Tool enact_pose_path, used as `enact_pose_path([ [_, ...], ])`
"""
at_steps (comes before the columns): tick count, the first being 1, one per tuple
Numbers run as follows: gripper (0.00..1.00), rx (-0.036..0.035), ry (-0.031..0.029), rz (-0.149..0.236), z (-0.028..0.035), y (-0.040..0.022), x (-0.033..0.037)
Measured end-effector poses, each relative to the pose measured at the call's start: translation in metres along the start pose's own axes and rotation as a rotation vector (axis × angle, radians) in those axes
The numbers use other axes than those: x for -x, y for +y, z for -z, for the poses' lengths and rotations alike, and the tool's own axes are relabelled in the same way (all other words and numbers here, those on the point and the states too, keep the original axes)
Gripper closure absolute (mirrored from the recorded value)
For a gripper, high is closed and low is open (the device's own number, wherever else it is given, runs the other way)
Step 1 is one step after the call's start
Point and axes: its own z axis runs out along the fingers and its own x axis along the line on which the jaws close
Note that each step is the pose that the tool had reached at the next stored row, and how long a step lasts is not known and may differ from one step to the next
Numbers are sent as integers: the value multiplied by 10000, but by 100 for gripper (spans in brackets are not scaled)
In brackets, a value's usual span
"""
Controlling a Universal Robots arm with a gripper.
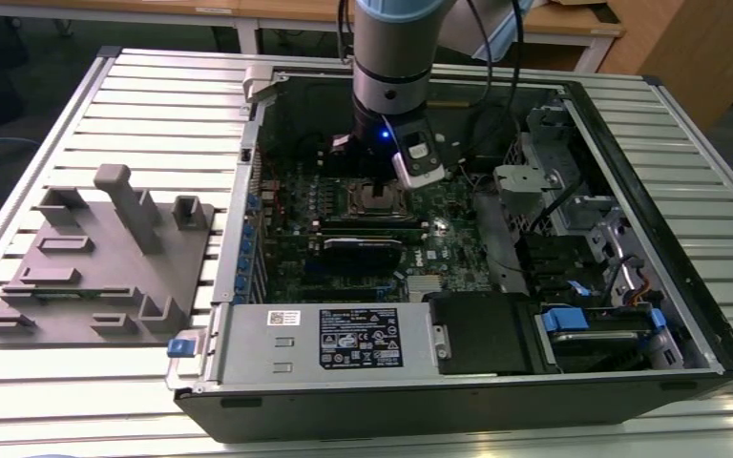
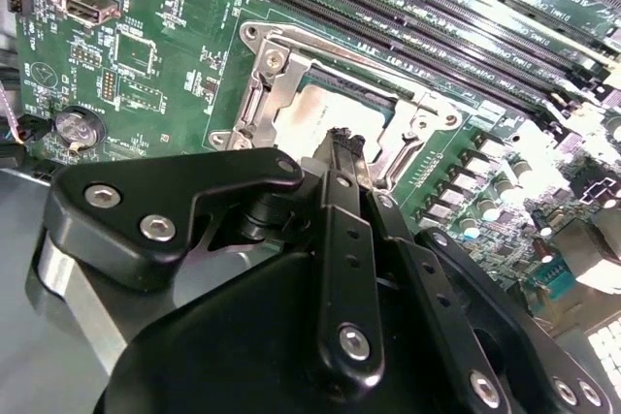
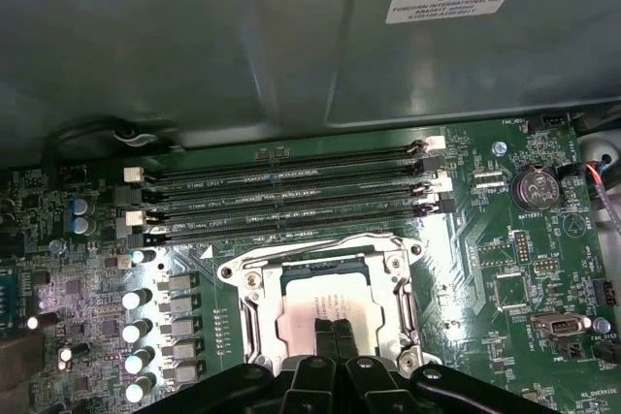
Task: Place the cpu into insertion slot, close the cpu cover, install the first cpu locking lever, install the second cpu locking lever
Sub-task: 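Install the second cpu locking lever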
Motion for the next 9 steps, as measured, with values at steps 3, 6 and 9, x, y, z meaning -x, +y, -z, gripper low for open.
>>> enact_pose_path([
  [3, 90, -6, 2, -1, 26, 3, 0],
  [6, 90, -2, 1, 0, 29, 4, 1],
  [9, 90, -2, 1, 0, 29, 4, 1],
])
